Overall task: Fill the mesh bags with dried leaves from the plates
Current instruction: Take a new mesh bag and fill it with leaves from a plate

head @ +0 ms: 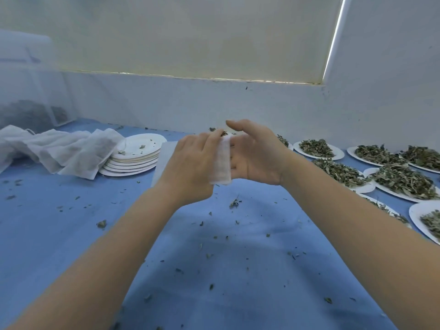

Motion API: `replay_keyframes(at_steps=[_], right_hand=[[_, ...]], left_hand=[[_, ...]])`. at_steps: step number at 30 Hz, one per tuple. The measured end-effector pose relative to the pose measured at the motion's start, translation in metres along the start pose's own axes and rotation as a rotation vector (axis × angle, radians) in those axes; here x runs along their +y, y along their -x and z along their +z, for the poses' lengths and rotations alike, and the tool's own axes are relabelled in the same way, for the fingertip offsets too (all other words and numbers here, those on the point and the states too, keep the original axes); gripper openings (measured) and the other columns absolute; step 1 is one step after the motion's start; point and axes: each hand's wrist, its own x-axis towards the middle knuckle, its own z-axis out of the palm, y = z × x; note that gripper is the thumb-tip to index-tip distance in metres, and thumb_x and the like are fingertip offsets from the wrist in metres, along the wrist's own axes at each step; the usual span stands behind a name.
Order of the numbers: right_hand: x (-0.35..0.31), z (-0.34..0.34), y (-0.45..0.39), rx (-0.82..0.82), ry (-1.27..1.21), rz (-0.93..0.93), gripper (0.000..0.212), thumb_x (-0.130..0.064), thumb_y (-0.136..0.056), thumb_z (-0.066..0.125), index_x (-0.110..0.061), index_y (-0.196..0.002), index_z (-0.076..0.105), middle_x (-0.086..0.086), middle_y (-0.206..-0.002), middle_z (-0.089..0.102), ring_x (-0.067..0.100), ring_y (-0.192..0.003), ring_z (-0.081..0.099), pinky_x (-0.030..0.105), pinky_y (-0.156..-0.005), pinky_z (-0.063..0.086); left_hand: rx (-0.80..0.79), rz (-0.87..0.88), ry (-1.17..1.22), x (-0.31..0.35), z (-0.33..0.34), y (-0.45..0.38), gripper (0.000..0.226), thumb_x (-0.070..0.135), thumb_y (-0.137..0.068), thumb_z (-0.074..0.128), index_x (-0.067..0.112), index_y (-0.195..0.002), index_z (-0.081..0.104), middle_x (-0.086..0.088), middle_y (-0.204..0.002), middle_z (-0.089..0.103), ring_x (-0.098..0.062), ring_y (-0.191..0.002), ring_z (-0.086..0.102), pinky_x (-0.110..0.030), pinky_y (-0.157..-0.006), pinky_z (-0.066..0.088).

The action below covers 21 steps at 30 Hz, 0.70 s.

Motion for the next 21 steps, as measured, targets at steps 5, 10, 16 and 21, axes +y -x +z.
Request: replay_keyframes(at_steps=[5, 10, 16, 21], right_hand=[[-0.002, -0.001, -0.017, 0.000, 0.123, -0.011, 0.042, -0.037, -0.088, 0.053, -0.003, -0.111, 0.060, 0.012, -0.103, 0.064, 0.028, -0.098, 0.062, 0.041, -0.092, 0.052], [0.002, -0.006, -0.053, 0.365, 0.261, -0.123, 0.022, -0.023, -0.093, 0.055, -0.005, -0.099, 0.067, 0.013, -0.091, 0.070, 0.025, -0.082, 0.067, 0.031, -0.079, 0.057], [0.041, -0.034, -0.092, 1.018, 0.920, -0.195, 0.028, -0.014, -0.091, 0.048, -0.014, -0.110, 0.068, 0.005, -0.106, 0.067, 0.021, -0.097, 0.058, 0.030, -0.086, 0.046], [0.061, -0.050, -0.114, 0.976, 1.232, 0.029, 0.049, -0.043, -0.089, 0.054, -0.016, -0.129, 0.051, 0.012, -0.136, 0.043, 0.029, -0.127, 0.039, 0.036, -0.094, 0.038]], left_hand=[[0.127, -0.027, -0.058, -0.011, 0.002, 0.004, 0.066, -0.014, -0.048, 0.065, -0.009, -0.113, 0.054, -0.023, -0.089, 0.059, -0.040, -0.075, 0.057, -0.031, -0.061, 0.036], [0.059, -0.348, -0.187, -0.038, 0.021, 0.002, 0.044, -0.004, -0.065, 0.060, -0.005, -0.108, 0.052, -0.022, -0.092, 0.055, -0.037, -0.078, 0.051, -0.037, -0.062, 0.031], [-0.030, -0.411, -0.265, -0.067, 0.052, 0.003, 0.046, 0.004, -0.070, 0.056, 0.005, -0.115, 0.047, -0.013, -0.098, 0.052, -0.031, -0.085, 0.047, -0.030, -0.065, 0.023], [-0.034, -0.409, -0.233, -0.083, 0.066, -0.006, 0.049, 0.003, -0.070, 0.055, 0.008, -0.117, 0.047, -0.011, -0.101, 0.053, -0.031, -0.089, 0.047, -0.030, -0.068, 0.024]])
